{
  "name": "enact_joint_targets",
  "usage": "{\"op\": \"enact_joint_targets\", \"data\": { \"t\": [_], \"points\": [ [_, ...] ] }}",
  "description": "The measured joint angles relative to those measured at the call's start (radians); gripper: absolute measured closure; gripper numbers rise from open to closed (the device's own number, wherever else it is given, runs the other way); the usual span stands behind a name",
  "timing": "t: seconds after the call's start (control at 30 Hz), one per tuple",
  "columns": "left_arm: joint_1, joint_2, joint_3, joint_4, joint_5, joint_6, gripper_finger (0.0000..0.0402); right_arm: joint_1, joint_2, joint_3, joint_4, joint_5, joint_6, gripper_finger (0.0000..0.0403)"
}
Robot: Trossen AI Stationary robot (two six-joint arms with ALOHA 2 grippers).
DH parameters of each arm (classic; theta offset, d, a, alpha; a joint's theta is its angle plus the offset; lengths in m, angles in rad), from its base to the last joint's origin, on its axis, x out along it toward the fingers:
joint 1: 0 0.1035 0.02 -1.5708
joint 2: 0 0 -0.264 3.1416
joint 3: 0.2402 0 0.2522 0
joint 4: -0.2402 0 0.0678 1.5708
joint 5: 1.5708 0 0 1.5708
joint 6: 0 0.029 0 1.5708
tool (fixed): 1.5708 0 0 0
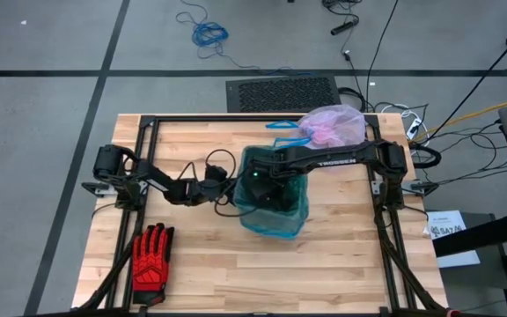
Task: Place trash/remove bag and relplace
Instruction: Insert the blue trash bag into the trash bin
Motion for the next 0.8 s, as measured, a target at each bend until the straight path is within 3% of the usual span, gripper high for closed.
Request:
{"op": "enact_joint_targets", "data": {
  "t": [0.33,0.8],
  "points": [
    [0.0,0.0,0.0,-0.007,0.005,-0.002,0.0402,0.014,-0.064,0.0,0.02,-0.01,-0.02,0.0403],
    [0.0,0.0,0.0,-0.007,0.005,-0.004,0.0402,0.013,-0.19,0.0,0.137,-0.016,0.088,0.0403]
  ]
}}
